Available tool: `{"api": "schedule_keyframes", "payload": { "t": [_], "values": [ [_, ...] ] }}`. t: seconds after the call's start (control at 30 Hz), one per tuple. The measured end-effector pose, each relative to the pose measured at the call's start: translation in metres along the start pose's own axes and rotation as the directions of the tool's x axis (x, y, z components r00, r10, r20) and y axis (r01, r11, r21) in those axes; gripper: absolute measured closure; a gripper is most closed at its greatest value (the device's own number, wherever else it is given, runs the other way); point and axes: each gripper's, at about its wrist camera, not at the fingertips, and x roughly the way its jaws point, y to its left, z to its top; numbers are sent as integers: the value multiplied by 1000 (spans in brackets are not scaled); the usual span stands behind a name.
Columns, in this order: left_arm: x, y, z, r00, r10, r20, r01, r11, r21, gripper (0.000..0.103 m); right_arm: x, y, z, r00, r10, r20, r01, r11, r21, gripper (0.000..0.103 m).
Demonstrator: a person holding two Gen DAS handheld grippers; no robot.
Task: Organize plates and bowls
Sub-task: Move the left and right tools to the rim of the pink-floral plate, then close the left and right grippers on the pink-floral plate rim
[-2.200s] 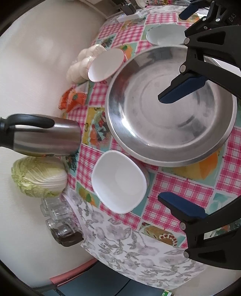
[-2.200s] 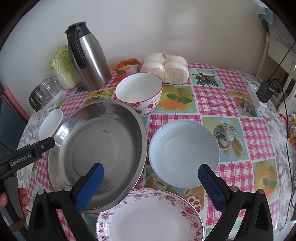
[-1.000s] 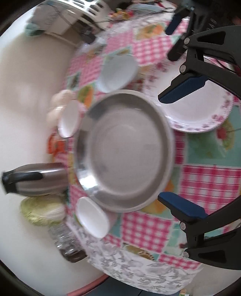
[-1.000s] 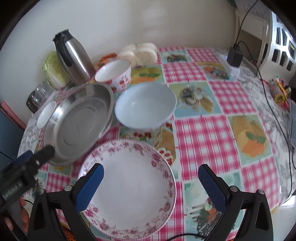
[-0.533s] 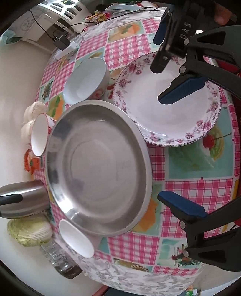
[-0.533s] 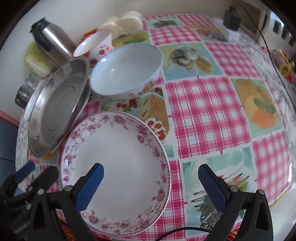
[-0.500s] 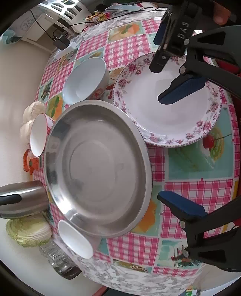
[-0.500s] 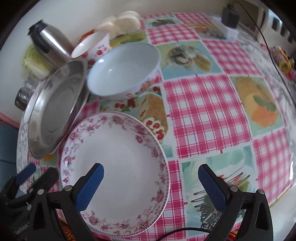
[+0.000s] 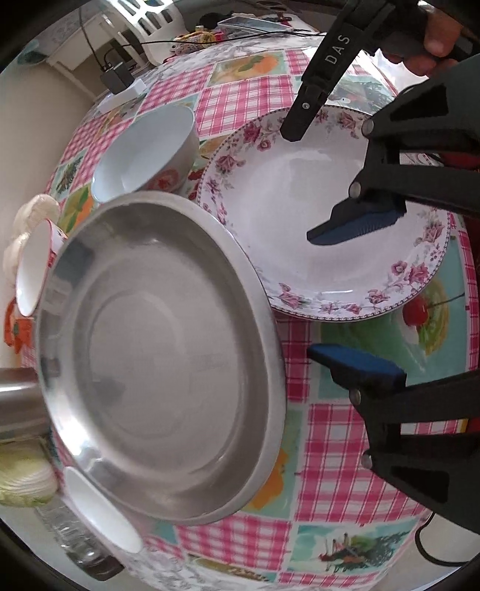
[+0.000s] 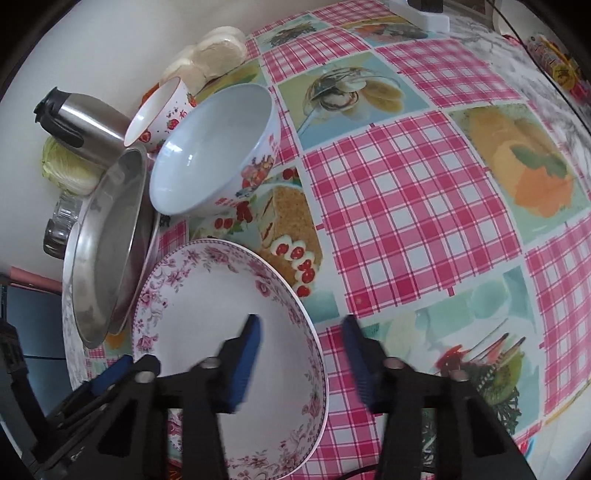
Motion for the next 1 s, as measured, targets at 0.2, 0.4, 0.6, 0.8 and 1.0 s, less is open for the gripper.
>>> {"api": "schedule_keyframes", "payload": {
  "t": [0.2, 0.4, 0.6, 0.8, 1.0],
  "values": [
    [14, 9, 2, 998, -33, -52, 30, 998, -52, 66, 2, -1, 5, 1000, 24, -4, -24, 1000, 10, 81],
    [15, 17, 3, 997, -68, -45, 64, 994, -91, 66, 0, -11, 1, 998, 57, 0, -57, 997, 45, 85],
    [11, 25, 2, 997, -72, -37, 68, 993, -97, 71, -2, -16, -1, 996, 90, 3, -90, 994, 65, 84],
    [12, 29, 0, 996, -83, -38, 80, 993, -92, 80, -3, -15, 0, 995, 95, 1, -95, 993, 66, 86],
    [12, 16, -1, 995, -86, -44, 82, 994, -71, 81, -7, -20, 0, 996, 86, 1, -85, 994, 69, 85]
  ]
}}
